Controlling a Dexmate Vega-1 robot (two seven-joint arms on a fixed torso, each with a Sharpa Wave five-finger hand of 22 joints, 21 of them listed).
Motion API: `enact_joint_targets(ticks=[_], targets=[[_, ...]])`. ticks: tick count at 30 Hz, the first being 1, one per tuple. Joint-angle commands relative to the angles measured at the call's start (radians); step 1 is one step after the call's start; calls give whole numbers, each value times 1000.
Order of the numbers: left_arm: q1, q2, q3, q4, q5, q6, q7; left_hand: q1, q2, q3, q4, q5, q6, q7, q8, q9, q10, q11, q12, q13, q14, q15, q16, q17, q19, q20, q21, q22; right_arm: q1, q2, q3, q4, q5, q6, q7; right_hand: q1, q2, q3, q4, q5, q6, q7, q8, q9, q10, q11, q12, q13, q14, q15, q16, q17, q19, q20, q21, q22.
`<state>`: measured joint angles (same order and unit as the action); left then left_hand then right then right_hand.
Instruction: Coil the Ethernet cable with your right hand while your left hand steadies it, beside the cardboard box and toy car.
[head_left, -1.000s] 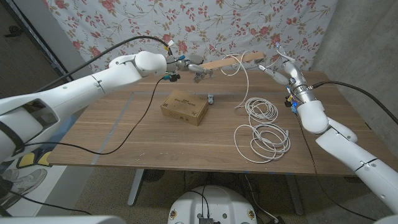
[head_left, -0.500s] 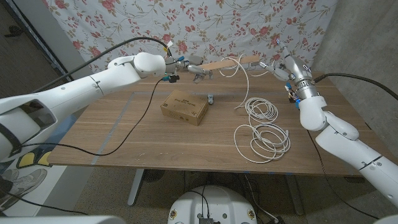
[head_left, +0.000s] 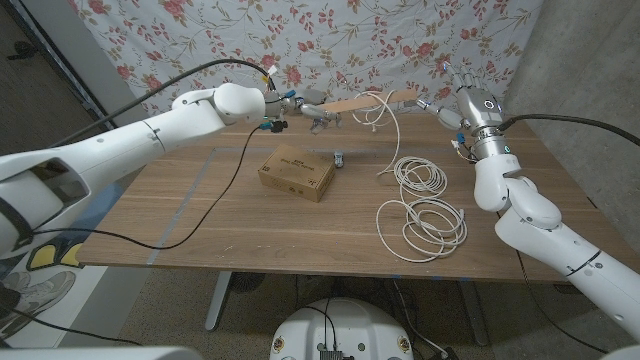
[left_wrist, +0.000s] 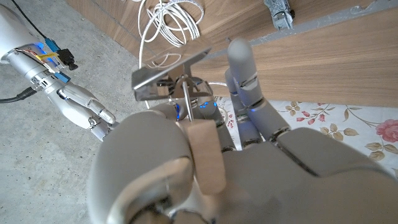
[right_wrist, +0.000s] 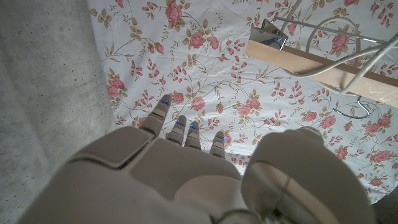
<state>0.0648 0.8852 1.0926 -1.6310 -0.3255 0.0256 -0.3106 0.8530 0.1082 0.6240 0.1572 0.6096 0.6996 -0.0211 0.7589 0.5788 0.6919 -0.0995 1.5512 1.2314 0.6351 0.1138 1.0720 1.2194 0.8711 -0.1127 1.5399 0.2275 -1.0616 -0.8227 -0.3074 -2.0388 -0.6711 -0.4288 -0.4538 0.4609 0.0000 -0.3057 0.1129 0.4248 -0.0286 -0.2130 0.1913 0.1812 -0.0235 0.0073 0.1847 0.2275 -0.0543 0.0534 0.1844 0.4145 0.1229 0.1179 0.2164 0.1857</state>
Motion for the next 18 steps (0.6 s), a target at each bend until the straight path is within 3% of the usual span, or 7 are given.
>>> enact_joint_targets(ticks=[1, 18], targets=[[-4, 53, 10, -54, -25, 60, -5, 1, 11, -4, 3, -2, 2, -5, 8, 1, 4, -1, 6, 3, 309, -240, 138, 2, -377, 82, 2, 3, 24, 26, -27, 59, -31, 66, -83, 6, 10, 5, -3, -1, -2, -5, -2, 3, -6, -1, 4, -2, -18, 6, -1, -3, -6, -13, -8, 1], [3, 204, 36, -188, -147, 230, 16, 22, 50, 13, -7, -20, -21, 41, 21, 20, 23, 7, 9, 4, 369, -259, 158, 0, -278, 53, 28, 14, 121, 67, -92, 141, -59, 179, -92, 14, 21, 9, -4, -2, -21, -6, -7, 4, -2, -10, 8, -9, -14, 1, 6, -16, -9, -29, -9, 0]])
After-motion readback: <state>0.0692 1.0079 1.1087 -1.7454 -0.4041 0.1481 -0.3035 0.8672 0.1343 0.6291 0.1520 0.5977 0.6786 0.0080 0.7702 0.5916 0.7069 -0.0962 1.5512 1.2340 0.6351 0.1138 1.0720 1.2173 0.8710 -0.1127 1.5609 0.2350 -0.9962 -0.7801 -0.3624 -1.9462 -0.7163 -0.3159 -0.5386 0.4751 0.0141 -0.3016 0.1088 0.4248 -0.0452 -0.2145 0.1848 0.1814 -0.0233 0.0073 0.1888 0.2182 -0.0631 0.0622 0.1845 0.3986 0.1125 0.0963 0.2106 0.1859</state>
